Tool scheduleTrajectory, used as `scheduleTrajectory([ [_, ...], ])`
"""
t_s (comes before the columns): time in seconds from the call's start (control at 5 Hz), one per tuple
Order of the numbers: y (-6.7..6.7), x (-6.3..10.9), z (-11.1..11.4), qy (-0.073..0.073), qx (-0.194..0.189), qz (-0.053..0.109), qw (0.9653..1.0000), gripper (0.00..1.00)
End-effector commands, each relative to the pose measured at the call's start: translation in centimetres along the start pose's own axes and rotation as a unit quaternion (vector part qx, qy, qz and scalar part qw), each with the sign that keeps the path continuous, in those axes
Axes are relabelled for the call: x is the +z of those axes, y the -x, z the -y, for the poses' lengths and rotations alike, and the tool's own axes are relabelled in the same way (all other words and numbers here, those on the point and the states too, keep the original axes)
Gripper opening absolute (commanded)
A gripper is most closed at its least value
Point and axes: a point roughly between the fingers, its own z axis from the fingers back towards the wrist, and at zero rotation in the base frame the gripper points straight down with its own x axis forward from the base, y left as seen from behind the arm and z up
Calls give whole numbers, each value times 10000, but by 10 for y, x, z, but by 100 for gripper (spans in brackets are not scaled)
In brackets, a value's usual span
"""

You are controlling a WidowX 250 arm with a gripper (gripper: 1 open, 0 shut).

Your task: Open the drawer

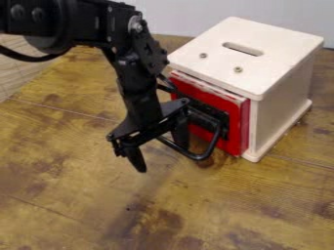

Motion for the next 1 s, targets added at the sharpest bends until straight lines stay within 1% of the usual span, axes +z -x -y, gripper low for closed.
scheduleTrajectory([
  [0.0, -5, 25, 7, 290, -6, 274, 9992, 100],
  [0.2, -7, 24, 6, 289, 68, 302, 9991, 100],
  [0.8, -8, 17, 3, 362, 448, 384, 9976, 100],
])
